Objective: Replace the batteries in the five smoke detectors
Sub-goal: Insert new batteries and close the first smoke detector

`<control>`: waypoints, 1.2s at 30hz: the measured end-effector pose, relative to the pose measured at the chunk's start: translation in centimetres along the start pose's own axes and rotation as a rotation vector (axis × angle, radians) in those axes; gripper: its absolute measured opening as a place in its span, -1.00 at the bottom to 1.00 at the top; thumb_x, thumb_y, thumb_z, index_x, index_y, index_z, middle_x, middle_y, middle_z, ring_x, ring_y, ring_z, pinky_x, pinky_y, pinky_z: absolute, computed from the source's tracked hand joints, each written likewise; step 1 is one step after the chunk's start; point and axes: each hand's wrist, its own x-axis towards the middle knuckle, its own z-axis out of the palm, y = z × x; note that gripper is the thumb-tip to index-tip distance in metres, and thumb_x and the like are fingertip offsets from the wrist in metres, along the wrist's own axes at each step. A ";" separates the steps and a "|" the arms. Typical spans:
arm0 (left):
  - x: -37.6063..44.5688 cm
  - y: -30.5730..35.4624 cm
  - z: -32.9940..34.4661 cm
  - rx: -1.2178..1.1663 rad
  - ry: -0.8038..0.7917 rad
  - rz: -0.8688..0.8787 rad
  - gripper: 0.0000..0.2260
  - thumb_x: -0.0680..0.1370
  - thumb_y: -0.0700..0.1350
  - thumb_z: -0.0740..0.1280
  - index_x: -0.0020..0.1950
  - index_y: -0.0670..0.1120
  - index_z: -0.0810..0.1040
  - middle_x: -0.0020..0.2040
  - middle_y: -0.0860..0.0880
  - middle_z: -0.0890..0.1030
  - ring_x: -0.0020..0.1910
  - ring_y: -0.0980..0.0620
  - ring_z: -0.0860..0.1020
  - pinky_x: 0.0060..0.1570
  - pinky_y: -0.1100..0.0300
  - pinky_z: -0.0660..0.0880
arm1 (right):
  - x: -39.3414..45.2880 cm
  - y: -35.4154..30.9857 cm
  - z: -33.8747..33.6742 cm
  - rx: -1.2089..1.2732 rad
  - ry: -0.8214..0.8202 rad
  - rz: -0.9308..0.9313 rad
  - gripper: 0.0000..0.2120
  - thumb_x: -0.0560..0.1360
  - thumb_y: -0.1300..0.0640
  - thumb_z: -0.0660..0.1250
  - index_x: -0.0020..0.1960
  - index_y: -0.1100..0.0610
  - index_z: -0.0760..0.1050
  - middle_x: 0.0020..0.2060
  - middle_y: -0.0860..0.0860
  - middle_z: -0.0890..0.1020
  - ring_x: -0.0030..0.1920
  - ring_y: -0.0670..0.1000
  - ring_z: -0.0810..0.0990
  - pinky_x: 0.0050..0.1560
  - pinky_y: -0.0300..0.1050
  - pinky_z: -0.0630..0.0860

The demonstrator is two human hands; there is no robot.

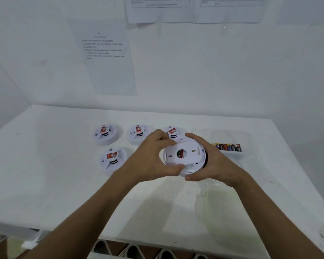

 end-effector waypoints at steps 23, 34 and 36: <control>0.7 -0.8 -0.3 -0.156 -0.130 -0.171 -0.40 0.33 0.11 0.55 0.34 0.17 0.47 0.22 0.19 0.54 -0.05 0.18 0.61 -0.15 0.37 0.57 | 1.0 -0.1 -0.4 0.010 -0.035 -0.012 -0.09 0.20 0.42 0.63 0.41 -0.05 0.36 0.21 -0.09 0.58 0.18 -0.14 0.57 -0.07 -0.25 0.60; 0.8 -1.1 -1.2 -0.257 -0.220 -0.133 -0.45 0.38 -0.11 0.55 0.33 0.09 0.49 0.19 0.13 0.54 0.00 0.15 0.60 -0.22 0.41 0.52 | 1.3 -0.3 -0.4 0.020 -0.086 -0.034 -0.11 0.18 0.43 0.63 0.39 0.00 0.40 0.20 -0.04 0.60 0.21 -0.06 0.58 0.04 -0.13 0.62; 0.6 -1.3 -1.1 -0.256 -0.227 -0.113 -0.44 0.38 -0.15 0.54 0.33 0.13 0.48 0.16 0.09 0.52 0.02 0.09 0.60 -0.20 0.38 0.54 | 1.4 -0.5 -0.7 0.014 -0.115 -0.045 -0.12 0.16 0.40 0.65 0.38 0.00 0.41 0.19 -0.04 0.61 0.22 -0.02 0.58 0.08 -0.09 0.62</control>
